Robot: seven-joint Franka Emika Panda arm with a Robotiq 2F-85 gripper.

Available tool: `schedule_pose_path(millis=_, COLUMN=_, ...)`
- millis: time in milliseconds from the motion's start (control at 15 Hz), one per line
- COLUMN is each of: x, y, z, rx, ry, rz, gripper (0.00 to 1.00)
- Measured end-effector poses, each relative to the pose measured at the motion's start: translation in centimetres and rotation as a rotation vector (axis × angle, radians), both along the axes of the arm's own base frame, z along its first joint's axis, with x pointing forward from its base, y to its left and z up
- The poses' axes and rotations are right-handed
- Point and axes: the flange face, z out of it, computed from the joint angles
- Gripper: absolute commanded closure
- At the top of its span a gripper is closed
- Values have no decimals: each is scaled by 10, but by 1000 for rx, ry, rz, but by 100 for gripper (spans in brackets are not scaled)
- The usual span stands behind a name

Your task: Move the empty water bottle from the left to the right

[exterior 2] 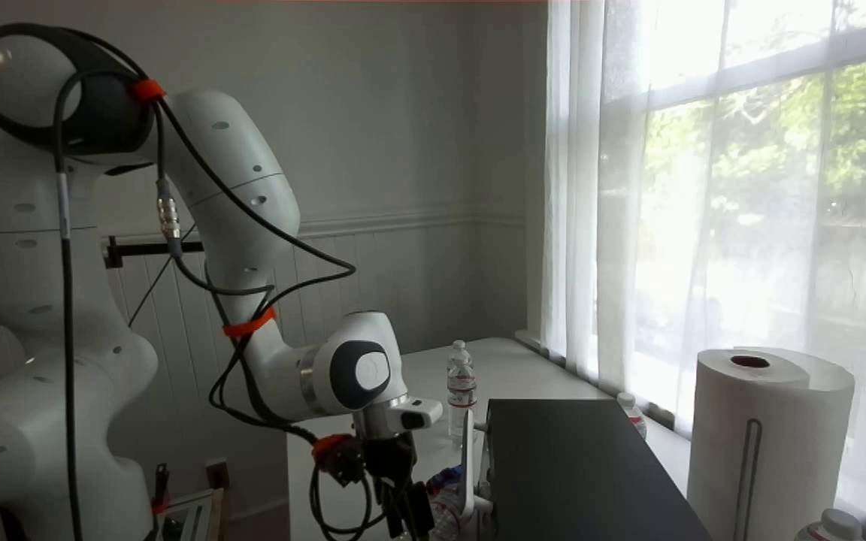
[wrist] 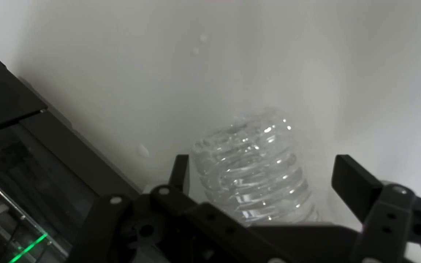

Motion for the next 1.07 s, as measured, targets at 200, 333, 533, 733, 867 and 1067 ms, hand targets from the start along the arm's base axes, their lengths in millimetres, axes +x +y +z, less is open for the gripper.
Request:
schedule_pose_path(millis=200, x=-1, y=-1, z=-4, rx=1, ry=-21, rz=26, gripper=0)
schedule_pose_path(millis=333, x=0, y=0, z=-5, rx=0, ry=-45, rz=46, gripper=7)
schedule_pose_path(millis=533, x=2, y=-1, z=-7, rx=-14, ry=-65, rz=63, gripper=32)
schedule_pose_path(millis=733, x=5, y=-4, z=-11, rx=-23, ry=-68, rz=67, gripper=54)
schedule_pose_path(millis=867, x=6, y=-6, z=-13, rx=-28, ry=-66, rz=76, gripper=66)
schedule_pose_path(millis=1067, x=5, y=-7, z=-13, rx=-29, ry=-64, rz=79, gripper=85)
